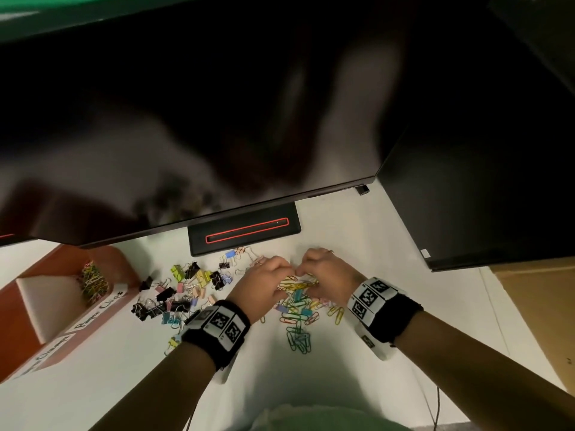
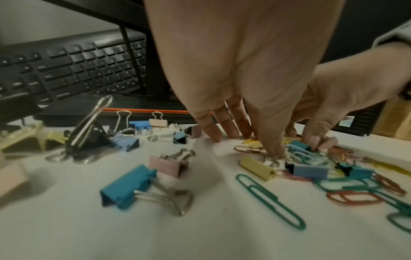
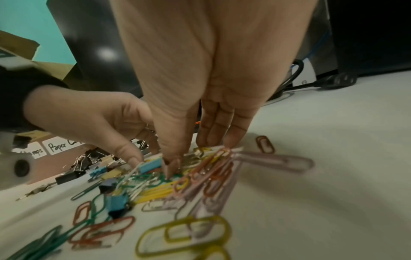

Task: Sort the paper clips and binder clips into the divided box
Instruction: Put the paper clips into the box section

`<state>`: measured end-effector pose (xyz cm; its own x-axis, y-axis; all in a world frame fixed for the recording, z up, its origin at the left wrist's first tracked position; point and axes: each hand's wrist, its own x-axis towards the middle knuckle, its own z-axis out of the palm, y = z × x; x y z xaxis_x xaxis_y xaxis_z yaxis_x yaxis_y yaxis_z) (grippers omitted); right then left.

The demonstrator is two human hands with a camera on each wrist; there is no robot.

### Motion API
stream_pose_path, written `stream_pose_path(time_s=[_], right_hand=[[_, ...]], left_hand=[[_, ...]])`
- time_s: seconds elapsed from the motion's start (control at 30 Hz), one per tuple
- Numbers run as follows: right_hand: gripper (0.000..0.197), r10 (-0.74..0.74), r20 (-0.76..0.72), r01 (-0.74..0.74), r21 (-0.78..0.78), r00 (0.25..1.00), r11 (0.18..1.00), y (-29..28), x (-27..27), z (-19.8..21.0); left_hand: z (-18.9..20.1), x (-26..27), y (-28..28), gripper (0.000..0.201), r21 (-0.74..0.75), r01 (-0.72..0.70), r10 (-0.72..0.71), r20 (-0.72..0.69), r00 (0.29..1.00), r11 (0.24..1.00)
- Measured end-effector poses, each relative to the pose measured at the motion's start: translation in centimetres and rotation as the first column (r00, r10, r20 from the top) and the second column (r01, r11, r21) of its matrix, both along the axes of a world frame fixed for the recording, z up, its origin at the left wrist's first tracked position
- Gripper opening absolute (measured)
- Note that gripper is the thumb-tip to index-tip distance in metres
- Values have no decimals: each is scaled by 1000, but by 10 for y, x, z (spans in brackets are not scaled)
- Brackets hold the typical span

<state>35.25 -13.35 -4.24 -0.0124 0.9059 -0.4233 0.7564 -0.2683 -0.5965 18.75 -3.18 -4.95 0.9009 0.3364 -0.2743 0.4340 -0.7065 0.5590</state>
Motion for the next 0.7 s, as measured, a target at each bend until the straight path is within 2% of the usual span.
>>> stream_pose_path(time_s=[0.13,0.27,0.47,0.7], right_hand=[[26,-20,12,20,-42,1000,999,8,-5,5],[22,-34,16,36,-94,999,995,13,-6,9],[22,-96,-10,95,-105,995,990,8,-1,17],[19,-248,-50,251,59,967,966,-2,1,40]], left_hand=[[-3,5,0,23,-20,-49,49,-7,999,999],[-2,6,1,11,-27,-110,109,-51,993,994],[2,3,-3,15,-76,-230,225,-67,972,970],[32,-35,5,17,-123,-419,430,75,900,899]])
